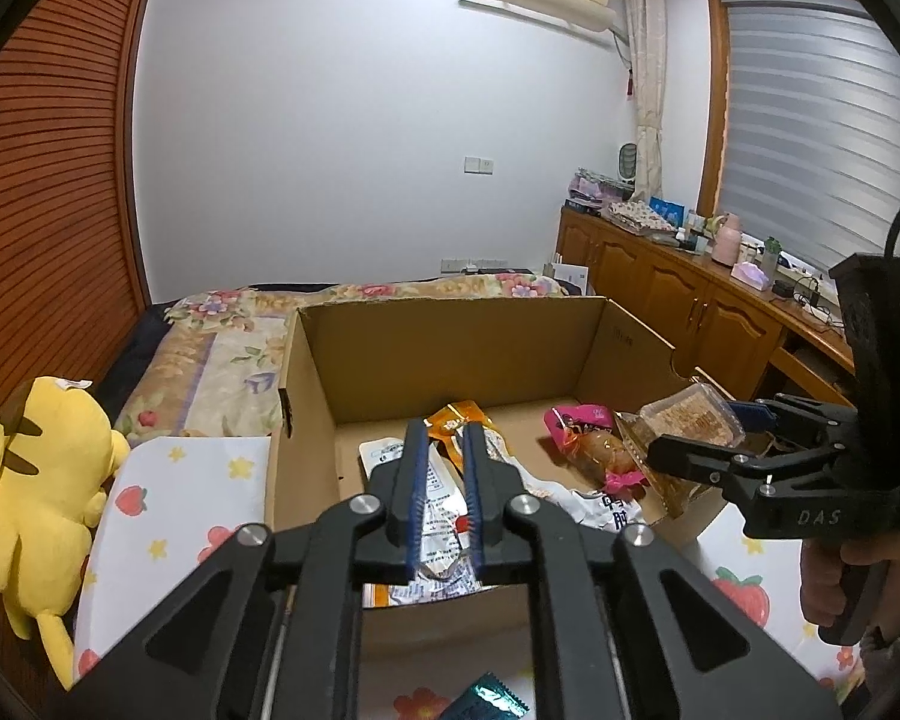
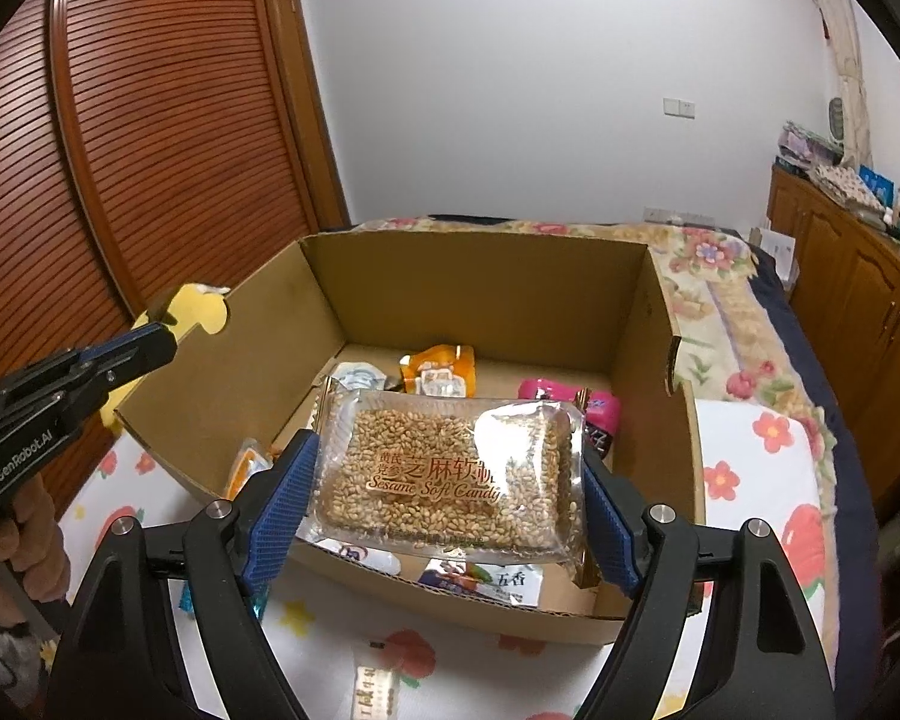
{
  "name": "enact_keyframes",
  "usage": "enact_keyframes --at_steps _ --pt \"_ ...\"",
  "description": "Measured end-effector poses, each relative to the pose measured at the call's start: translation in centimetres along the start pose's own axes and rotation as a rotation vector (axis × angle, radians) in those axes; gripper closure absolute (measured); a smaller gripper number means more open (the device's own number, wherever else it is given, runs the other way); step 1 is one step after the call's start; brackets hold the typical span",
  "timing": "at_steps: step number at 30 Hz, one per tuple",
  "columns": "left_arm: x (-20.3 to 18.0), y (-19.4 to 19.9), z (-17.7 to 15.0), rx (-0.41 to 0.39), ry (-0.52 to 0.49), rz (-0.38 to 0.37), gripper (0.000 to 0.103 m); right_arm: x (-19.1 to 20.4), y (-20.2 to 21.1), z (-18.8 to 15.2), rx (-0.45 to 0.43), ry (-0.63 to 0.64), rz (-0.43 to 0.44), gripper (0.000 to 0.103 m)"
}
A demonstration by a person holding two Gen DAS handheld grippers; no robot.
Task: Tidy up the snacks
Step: 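Open the right tool to drop the sesame candy bar into the box, then lower the left tool to the blue foil candy while the right tool reaches the white candy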
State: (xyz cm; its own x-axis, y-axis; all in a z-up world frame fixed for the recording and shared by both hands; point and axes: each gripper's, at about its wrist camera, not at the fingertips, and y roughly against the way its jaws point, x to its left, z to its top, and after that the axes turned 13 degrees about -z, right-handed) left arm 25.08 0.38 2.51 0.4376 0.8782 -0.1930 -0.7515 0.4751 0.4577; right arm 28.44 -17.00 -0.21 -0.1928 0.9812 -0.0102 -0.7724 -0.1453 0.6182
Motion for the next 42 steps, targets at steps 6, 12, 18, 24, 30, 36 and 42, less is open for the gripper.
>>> enact_keyframes --at_steps 6,12,18,24,30,36,42 --pt "-0.2 0.4 -0.3 -0.01 -0.012 0.012 0.06 -0.1 -0.2 0.0 0.003 -0.015 0.003 0.017" --pt "-0.5 0.7 -0.7 -0.017 -0.031 0.014 0.031 0.1 -0.1 0.0 -0.01 -0.005 -0.008 0.014" --pt "-0.4 1.5 -0.9 -0.062 -0.031 0.001 0.011 0.2 0.2 -0.1 -0.019 -0.001 -0.018 0.014" --pt "-0.4 1.6 -1.2 -0.056 -0.035 0.025 0.01 0.5 0.4 -0.1 -0.032 0.015 -0.008 0.006" --pt "-0.8 2.5 -2.4 -0.051 -0.06 0.03 0.01 0.7 2.6 -0.7 -0.068 0.034 0.007 0.006" --pt "-1.4 3.9 -4.7 -0.019 -0.101 0.027 0.01 2.0 6.5 -3.0 -0.125 0.101 0.03 0.006" --pt "-2.1 4.2 -7.0 0.042 -0.113 0.022 0.01 3.3 8.1 -5.6 -0.117 0.122 0.07 0.006"
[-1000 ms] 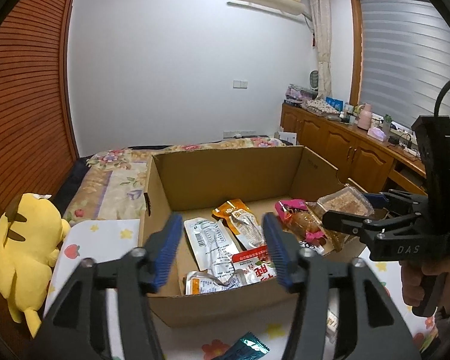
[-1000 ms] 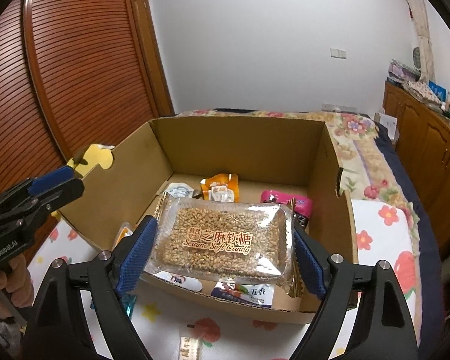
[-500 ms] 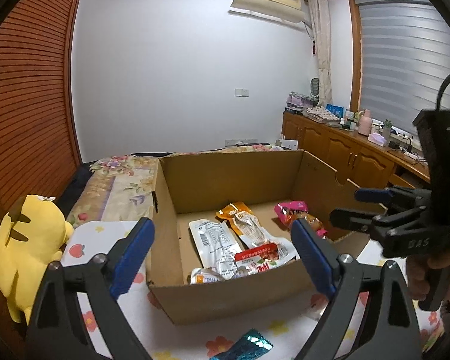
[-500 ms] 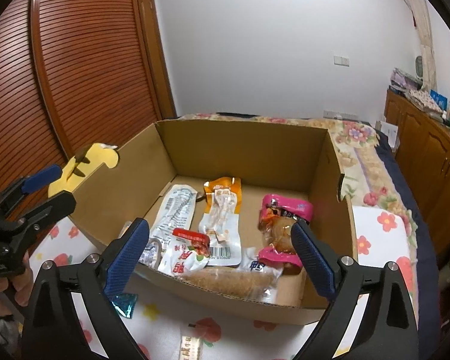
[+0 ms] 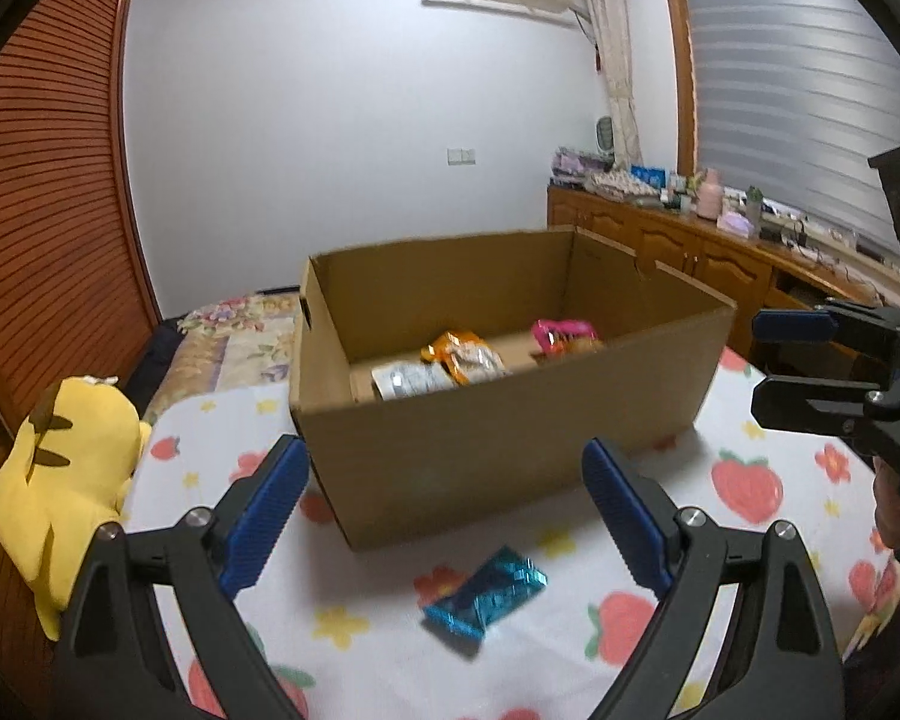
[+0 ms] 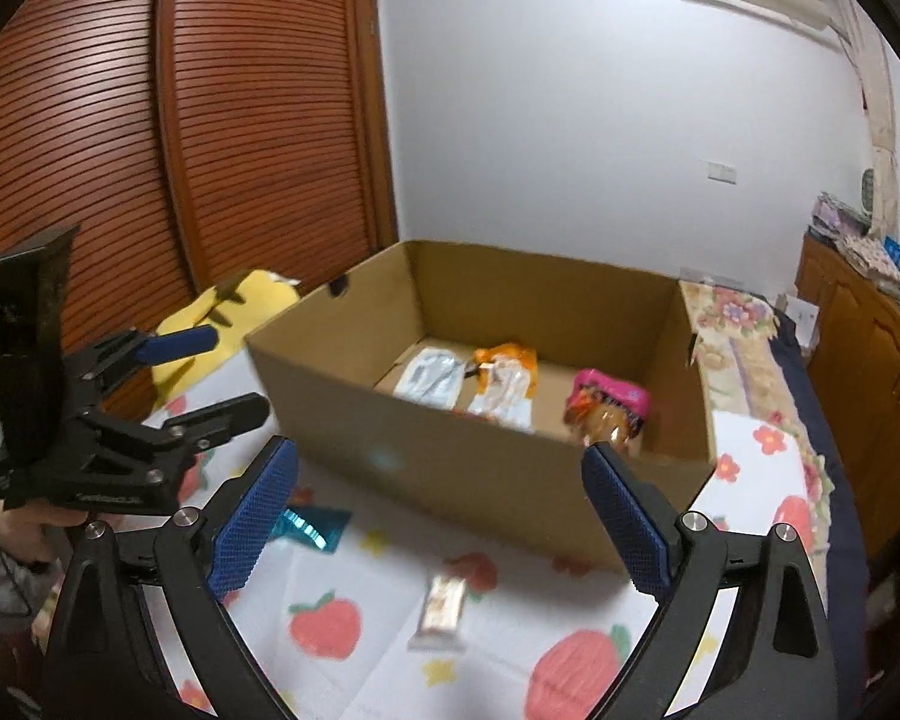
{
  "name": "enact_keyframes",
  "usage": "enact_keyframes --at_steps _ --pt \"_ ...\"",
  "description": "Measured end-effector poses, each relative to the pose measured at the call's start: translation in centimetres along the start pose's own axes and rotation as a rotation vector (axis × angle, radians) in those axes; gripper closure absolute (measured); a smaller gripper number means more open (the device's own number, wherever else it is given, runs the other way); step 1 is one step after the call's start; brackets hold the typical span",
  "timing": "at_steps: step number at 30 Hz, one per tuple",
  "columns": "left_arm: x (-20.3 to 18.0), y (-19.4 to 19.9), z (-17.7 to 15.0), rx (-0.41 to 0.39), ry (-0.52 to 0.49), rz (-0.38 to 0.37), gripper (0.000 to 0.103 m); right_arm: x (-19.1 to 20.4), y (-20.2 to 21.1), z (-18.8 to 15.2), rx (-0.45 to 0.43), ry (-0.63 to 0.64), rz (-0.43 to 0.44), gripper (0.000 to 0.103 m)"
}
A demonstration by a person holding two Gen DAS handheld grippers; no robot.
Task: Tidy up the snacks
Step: 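Lower the left tool to the blue foil candy while the right tool reaches the white candy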
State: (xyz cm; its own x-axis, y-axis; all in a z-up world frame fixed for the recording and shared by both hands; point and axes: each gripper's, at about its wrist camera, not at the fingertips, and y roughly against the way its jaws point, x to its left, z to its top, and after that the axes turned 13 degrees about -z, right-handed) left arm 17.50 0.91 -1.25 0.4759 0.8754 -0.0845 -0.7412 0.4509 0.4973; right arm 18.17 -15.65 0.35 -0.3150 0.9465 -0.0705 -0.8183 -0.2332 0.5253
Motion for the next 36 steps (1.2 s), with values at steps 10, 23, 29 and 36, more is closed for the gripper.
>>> enact_keyframes --at_steps 10,23,29,36 --pt "-0.6 -0.9 -3.2 0.089 0.014 -0.007 0.01 0.5 -0.9 -3.3 0.074 -0.007 0.009 0.006" --pt "-0.1 -2.7 -4.9 0.193 0.047 -0.038 0.01 0.9 -5.8 -6.3 0.233 -0.002 0.001 0.023" --pt "0.3 -3.3 -5.6 0.226 0.058 -0.039 0.01 1.1 -7.5 -7.2 0.293 0.019 -0.01 0.038" --pt "0.1 -3.8 -5.9 0.245 0.041 -0.05 0.01 2.0 -8.3 -7.4 0.306 0.102 -0.062 0.074"
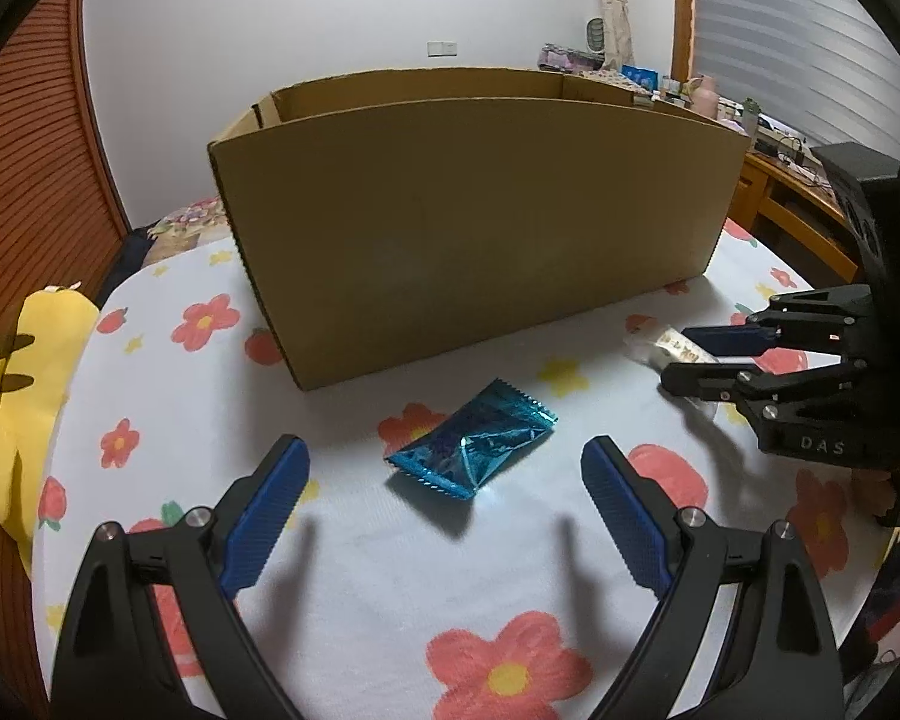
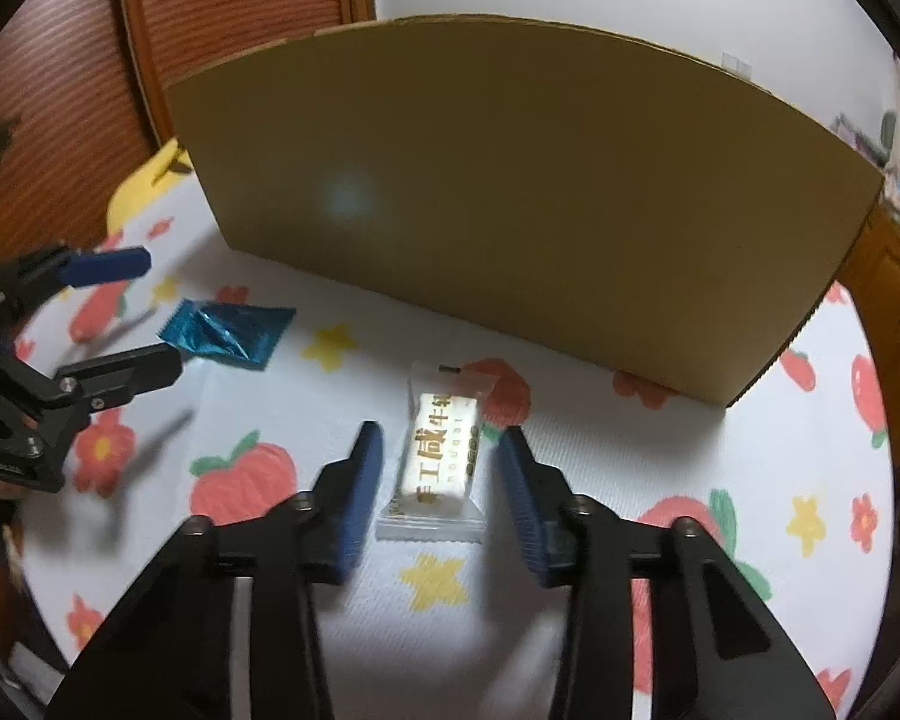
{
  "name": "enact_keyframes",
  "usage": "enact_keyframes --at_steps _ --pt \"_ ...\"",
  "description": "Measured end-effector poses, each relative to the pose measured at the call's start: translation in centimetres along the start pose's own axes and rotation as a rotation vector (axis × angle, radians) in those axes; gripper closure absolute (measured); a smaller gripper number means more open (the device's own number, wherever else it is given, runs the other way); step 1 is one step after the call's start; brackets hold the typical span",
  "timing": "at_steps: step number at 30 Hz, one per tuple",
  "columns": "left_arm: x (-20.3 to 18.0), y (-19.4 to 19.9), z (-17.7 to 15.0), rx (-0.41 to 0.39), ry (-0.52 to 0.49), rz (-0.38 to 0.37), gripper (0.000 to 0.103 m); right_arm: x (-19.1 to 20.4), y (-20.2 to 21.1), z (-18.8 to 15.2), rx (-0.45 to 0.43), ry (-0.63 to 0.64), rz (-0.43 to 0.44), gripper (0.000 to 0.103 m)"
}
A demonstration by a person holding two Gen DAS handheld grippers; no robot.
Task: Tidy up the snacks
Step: 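Lower the left tool to the blue foil candy while the right tool reaches the white candy, then close the left tool on the blue foil candy while the right tool grasps the white candy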
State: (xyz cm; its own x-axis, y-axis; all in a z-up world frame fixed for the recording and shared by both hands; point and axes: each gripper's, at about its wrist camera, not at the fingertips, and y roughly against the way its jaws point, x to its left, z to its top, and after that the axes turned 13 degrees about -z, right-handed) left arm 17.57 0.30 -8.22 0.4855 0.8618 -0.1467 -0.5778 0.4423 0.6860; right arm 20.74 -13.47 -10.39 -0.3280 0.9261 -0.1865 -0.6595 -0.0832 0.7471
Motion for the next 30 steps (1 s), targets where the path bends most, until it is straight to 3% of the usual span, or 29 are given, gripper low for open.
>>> enact_keyframes --at_steps 2,10,18,24,30 --pt "-0.2 -0.1 0.1 0.006 -0.013 0.003 0.01 0.1 0.1 0.1 -0.002 0.012 0.005 0.082" --pt "-0.9 -0.8 0.2 0.06 -0.068 -0.019 0.012 0.1 2.8 -1.6 -0.02 0.036 0.001 0.083" --pt "-0.9 -2.0 0.7 0.138 -0.102 -0.034 0.04 -1.2 3.7 -3.6 -0.019 -0.044 0.027 0.083" --pt "-0.1 -2.6 0.9 0.163 -0.08 -0.028 0.05 -2.2 4.0 -4.9 -0.022 -0.097 0.034 0.083" --pt "0.2 -2.7 1.2 0.164 -0.071 -0.028 0.051 -2.3 4.0 -5.0 -0.027 -0.105 0.031 0.083"
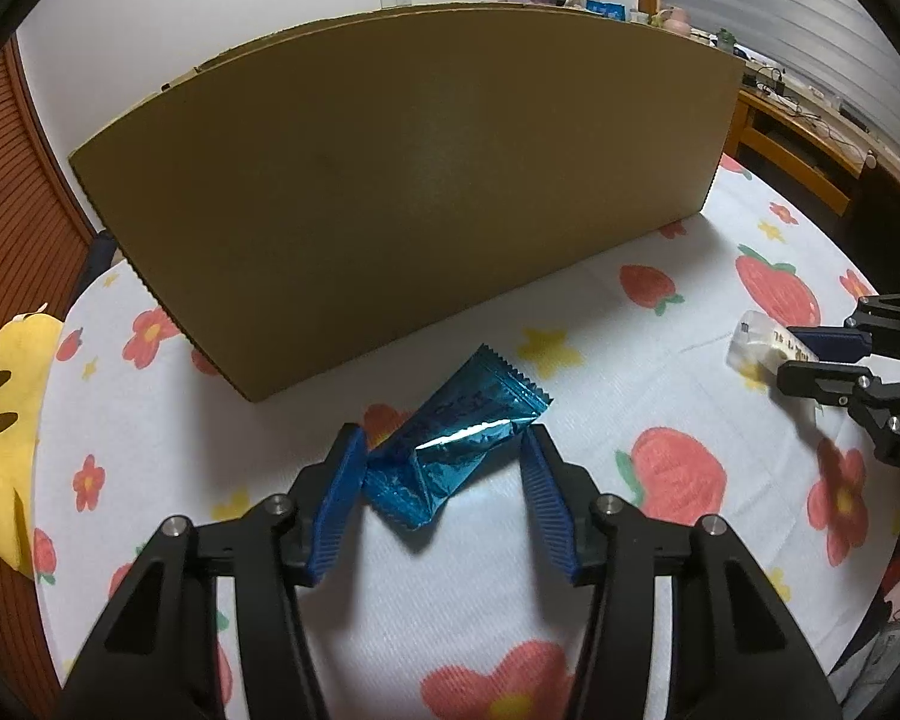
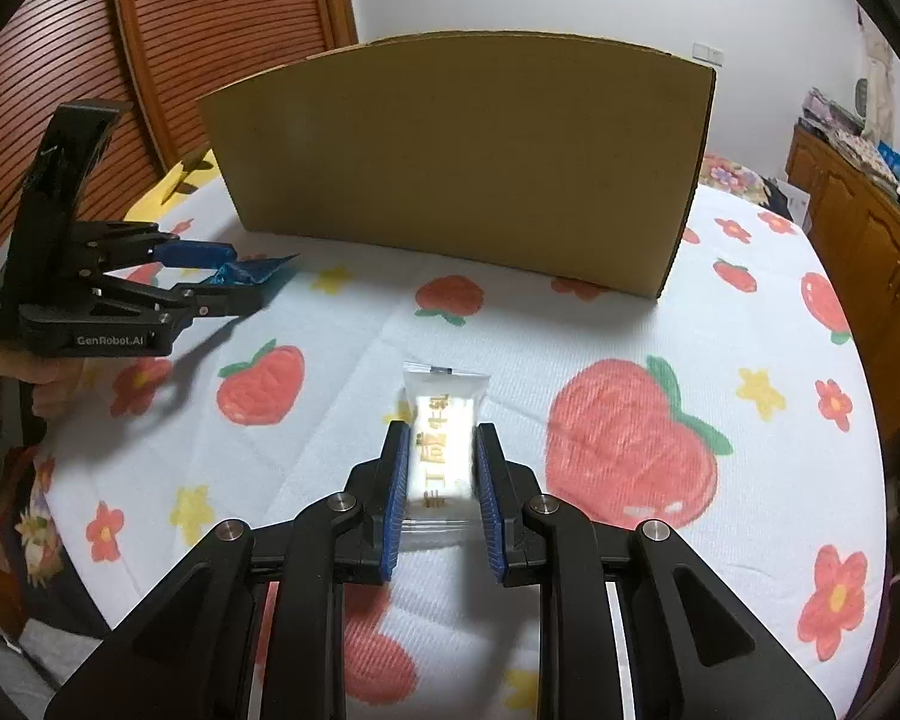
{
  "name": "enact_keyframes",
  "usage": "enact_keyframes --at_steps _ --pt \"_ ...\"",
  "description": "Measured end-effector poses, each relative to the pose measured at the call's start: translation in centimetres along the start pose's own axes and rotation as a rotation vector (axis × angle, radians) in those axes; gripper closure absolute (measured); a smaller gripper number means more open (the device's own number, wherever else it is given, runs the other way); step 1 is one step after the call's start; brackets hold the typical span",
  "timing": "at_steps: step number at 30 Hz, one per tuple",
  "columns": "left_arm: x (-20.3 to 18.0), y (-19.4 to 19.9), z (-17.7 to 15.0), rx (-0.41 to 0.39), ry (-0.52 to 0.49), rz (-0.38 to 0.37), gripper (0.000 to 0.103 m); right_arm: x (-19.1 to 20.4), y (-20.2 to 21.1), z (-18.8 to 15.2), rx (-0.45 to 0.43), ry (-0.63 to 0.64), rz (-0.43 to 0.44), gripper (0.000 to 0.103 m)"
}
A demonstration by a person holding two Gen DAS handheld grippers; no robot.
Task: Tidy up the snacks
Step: 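Close the left tool on the blue foil candy while the right tool grasps the white candy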
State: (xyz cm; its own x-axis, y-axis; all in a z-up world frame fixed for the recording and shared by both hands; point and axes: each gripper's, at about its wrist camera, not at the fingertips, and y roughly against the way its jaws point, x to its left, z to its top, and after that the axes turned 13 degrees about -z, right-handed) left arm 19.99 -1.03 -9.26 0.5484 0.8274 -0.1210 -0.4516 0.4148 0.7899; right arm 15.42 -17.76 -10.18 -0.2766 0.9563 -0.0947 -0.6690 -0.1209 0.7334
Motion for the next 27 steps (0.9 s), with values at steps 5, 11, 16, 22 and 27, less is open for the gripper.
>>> enact_keyframes --at_steps 5,11,16,22,27 --pt "0.4 0.2 0.0 -0.005 0.003 0.001 0.055 0.3 0.0 -0.1 0.0 0.006 -0.009 0.083" --pt "0.5 0.7 -0.2 -0.024 -0.01 -0.01 0.078 0.0 -0.1 -0.1 0.0 -0.01 0.007 0.083" --pt "0.2 1.4 -0.5 -0.049 -0.013 -0.02 0.085 0.1 0.0 -0.2 -0.002 -0.006 0.002 0.083" --pt "0.0 2.2 -0.9 -0.076 0.006 -0.029 0.086 0.1 0.0 -0.2 -0.002 -0.007 0.001 0.083" --pt "-0.4 3.0 -1.2 -0.113 0.026 -0.035 0.086 0.1 0.0 -0.2 -0.002 -0.007 0.002 0.083"
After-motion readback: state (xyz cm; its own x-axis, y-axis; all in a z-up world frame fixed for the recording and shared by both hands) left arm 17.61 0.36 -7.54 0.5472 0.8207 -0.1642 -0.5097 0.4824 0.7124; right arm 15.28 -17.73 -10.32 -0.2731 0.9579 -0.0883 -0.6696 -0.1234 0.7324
